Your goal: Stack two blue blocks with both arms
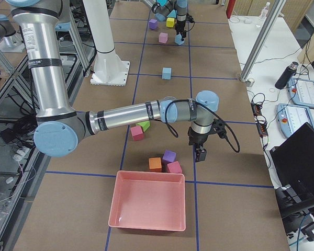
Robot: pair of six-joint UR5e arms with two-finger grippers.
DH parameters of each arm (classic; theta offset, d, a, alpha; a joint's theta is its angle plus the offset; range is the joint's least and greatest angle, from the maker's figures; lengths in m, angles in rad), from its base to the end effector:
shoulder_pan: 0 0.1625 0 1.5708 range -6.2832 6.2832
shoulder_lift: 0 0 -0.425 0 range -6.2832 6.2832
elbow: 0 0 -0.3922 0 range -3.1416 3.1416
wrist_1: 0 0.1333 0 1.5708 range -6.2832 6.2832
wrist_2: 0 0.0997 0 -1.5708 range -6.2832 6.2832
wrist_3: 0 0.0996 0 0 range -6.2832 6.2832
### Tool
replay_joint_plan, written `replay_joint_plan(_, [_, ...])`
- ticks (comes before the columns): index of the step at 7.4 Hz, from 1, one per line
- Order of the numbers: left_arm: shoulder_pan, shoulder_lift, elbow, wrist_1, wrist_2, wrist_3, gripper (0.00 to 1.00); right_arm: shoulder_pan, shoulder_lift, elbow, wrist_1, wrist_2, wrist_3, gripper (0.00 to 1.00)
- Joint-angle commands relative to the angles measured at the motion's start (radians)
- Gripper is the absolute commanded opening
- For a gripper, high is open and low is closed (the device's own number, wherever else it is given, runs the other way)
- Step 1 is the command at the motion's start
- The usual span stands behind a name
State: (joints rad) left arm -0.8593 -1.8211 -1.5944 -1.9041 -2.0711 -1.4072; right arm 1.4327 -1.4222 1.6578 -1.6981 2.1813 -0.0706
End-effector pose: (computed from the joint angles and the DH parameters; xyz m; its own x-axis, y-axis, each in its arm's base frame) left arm 0.3365 -0.5213 0.4831 0.6082 -0.4866 -0.6271 0.3920 0.8711 -0.2958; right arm -0.0005 -0.5575 0.5616 0.7914 -0.2432 0.5609 0.1932 0.9699 0.1480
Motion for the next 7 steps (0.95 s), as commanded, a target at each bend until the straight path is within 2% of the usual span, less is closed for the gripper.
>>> replay_joint_plan(1, [0.000, -0.004, 0.020, -0.001, 0.000, -0.001, 0.96, 0.000, 0.000, 0.000, 0.000, 0.000, 0.000, 1.00])
replay_joint_plan(2, [0.003, -0.006, 0.021, -0.001, 0.002, -0.001, 0.86, 0.000, -0.001, 0.002, 0.000, 0.000, 0.000, 1.00])
replay_joint_plan(5, [0.008, -0.007, -0.002, -0.004, 0.000, 0.022, 0.21, 0.000, -0.001, -0.003, 0.000, 0.000, 0.002, 1.00])
replay_joint_plan(6, [0.006, -0.016, -0.057, 0.011, -0.007, 0.025, 0.06, 0.000, -0.001, -0.004, 0.000, 0.000, 0.002, 1.00])
replay_joint_plan(7, [0.005, -0.055, -0.088, 0.069, -0.007, 0.025, 0.04, 0.000, -0.001, -0.004, 0.000, 0.003, 0.003, 1.00])
